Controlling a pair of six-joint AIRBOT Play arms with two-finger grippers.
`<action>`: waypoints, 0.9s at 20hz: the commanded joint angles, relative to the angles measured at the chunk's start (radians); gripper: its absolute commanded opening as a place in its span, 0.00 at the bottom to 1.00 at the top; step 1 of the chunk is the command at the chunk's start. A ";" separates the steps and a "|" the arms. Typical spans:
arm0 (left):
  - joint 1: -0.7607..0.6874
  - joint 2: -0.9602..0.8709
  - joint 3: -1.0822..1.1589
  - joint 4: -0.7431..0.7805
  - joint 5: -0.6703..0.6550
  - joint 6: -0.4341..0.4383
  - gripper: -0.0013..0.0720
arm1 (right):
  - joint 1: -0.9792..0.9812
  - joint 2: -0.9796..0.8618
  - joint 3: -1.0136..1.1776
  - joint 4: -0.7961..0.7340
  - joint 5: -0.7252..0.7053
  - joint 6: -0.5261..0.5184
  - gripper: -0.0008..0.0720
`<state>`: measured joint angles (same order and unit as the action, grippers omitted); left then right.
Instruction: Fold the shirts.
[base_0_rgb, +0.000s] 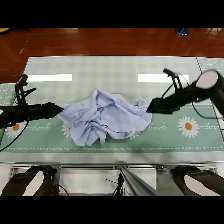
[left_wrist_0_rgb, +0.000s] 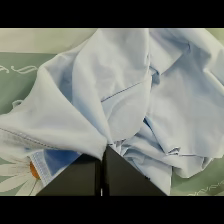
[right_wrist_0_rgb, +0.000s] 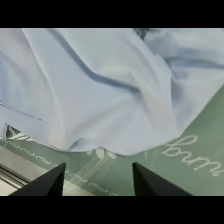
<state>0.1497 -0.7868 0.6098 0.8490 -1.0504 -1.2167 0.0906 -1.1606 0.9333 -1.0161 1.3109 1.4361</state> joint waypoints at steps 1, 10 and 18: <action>0.000 0.000 -0.001 0.000 0.000 0.001 0.04 | -0.025 0.121 -0.288 0.125 -0.097 -0.028 0.76; 0.000 0.000 -0.001 0.000 -0.001 0.001 0.04 | -0.028 0.166 -0.476 0.182 -0.347 0.028 0.76; 0.000 0.000 -0.001 0.000 0.000 0.001 0.04 | -0.005 0.048 -0.476 0.301 -0.587 0.107 0.65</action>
<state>0.1497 -0.7872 0.6098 0.8482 -1.0512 -1.2160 0.0734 -1.0595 0.4599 -0.7902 0.8230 1.5246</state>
